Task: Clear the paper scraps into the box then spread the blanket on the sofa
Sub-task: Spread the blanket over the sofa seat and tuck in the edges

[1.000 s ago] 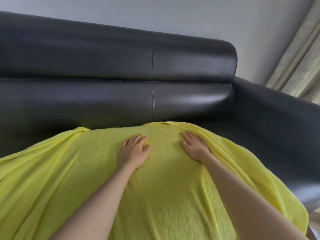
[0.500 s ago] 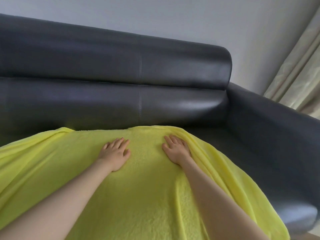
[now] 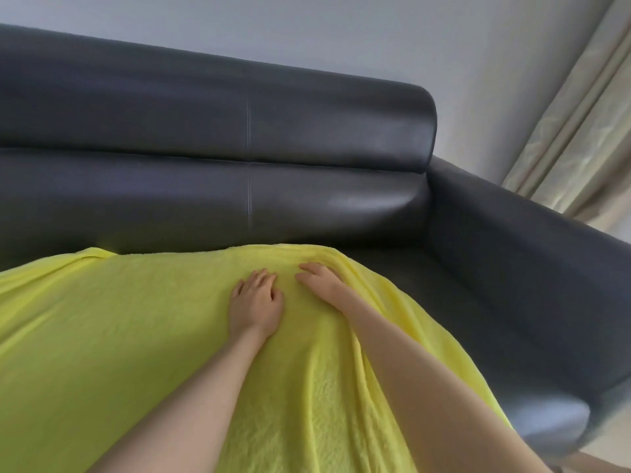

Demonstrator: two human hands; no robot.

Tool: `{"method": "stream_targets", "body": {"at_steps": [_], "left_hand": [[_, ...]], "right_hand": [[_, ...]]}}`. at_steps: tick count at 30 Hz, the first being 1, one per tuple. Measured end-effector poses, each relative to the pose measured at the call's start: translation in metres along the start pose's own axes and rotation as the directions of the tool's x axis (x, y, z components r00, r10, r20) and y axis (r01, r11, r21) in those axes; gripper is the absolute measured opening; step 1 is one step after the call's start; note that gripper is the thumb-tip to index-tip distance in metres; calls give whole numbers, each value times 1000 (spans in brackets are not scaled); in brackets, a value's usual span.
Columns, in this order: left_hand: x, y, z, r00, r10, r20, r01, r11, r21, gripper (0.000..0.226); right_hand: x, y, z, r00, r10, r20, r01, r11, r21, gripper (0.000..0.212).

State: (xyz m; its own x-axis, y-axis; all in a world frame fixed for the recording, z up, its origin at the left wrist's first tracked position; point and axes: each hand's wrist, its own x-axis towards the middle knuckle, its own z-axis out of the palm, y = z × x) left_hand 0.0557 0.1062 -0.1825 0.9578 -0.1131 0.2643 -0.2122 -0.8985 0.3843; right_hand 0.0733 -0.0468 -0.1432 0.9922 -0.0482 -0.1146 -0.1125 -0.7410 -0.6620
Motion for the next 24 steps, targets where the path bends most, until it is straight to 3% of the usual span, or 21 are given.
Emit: {"method": "stream_targets", "body": {"at_steps": [3, 4, 6, 8, 10, 13, 18, 20, 22, 24], "left_hand": [[-1, 0, 2, 1000, -3, -21, 3, 1000, 18, 49], [-1, 0, 2, 1000, -4, -18, 5, 1000, 21, 50], [-1, 0, 3, 1000, -7, -20, 7, 1000, 21, 50], [-1, 1, 3, 1000, -9, -15, 9, 1000, 22, 49], [-1, 1, 3, 1000, -11, -17, 11, 1000, 29, 49], [-2, 2, 3, 1000, -17, -23, 17, 999, 31, 49], [-3, 2, 2, 1000, -18, -20, 19, 1000, 25, 49], [-3, 3, 2, 1000, -22, -21, 22, 999, 26, 49], [-3, 3, 1, 999, -26, -21, 26, 999, 36, 49], [-3, 2, 1, 999, -25, -24, 26, 999, 48, 49]], "right_hand": [[-12, 1, -28, 996, 1, -88, 25, 956, 293, 31], [-17, 5, -38, 987, 30, -160, 23, 947, 320, 28], [-25, 21, -58, 938, 95, -333, -36, 984, 177, 26], [-38, 37, -79, 901, 155, -404, -182, 983, -30, 29], [-52, 49, -98, 923, 254, -289, -320, 924, -208, 45], [-72, 55, -109, 906, 422, -26, -409, 860, -306, 71], [-80, 52, -119, 929, 367, -55, -356, 839, -412, 64], [-80, 47, -134, 901, 433, 17, -396, 839, -374, 72], [-76, 43, -157, 849, 511, 137, -481, 853, -204, 77], [-74, 38, -178, 870, 482, 102, -473, 876, -97, 68]]}}
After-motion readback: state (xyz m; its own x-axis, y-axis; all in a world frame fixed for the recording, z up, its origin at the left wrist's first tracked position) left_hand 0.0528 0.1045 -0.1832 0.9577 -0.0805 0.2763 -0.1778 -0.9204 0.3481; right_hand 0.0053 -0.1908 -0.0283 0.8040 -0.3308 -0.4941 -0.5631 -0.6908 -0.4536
